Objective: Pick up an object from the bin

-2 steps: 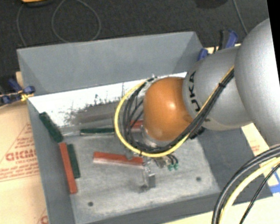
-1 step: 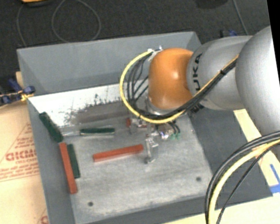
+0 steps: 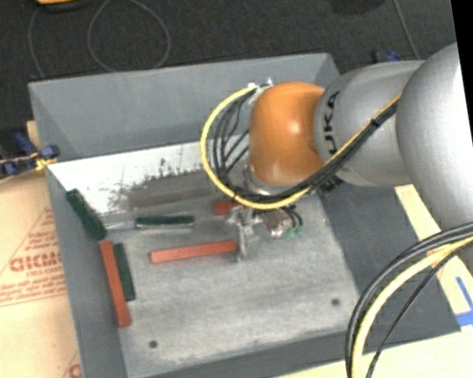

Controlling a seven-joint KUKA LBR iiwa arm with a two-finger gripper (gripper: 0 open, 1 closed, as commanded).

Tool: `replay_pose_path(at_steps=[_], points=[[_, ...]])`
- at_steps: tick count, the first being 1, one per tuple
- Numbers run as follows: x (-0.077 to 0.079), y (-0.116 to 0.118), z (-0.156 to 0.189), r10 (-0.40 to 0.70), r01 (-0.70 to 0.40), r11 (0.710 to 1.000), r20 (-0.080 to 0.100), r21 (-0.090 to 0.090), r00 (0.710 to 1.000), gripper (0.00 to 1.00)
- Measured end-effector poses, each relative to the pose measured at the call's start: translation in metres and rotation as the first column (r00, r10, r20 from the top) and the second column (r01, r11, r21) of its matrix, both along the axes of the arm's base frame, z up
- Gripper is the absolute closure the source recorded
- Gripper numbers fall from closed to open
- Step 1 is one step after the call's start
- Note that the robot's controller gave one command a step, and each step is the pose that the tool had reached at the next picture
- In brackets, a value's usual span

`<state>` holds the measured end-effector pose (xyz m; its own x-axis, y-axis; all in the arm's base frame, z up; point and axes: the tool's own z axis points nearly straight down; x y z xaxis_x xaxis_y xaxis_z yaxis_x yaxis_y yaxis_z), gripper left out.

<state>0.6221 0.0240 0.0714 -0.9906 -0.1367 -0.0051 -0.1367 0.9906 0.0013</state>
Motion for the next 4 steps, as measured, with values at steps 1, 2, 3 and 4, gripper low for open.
replay_pose_path(at_steps=[1, 2, 3, 4], points=[[0.032, 0.055, 0.0, 0.004, -0.004, 1.0, 0.004, 0.001, 1.0, 1.0], [0.002, 0.058, 0.182, 0.388, -0.388, 0.922, 0.007, -0.006, 0.922, 1.0], [-0.088, 0.048, 0.115, 0.571, -0.571, 0.821, -0.007, 0.0, 0.821, 1.0], [-0.122, 0.08, 0.092, 0.737, -0.737, 0.676, -0.006, 0.001, 0.676, 1.0]])
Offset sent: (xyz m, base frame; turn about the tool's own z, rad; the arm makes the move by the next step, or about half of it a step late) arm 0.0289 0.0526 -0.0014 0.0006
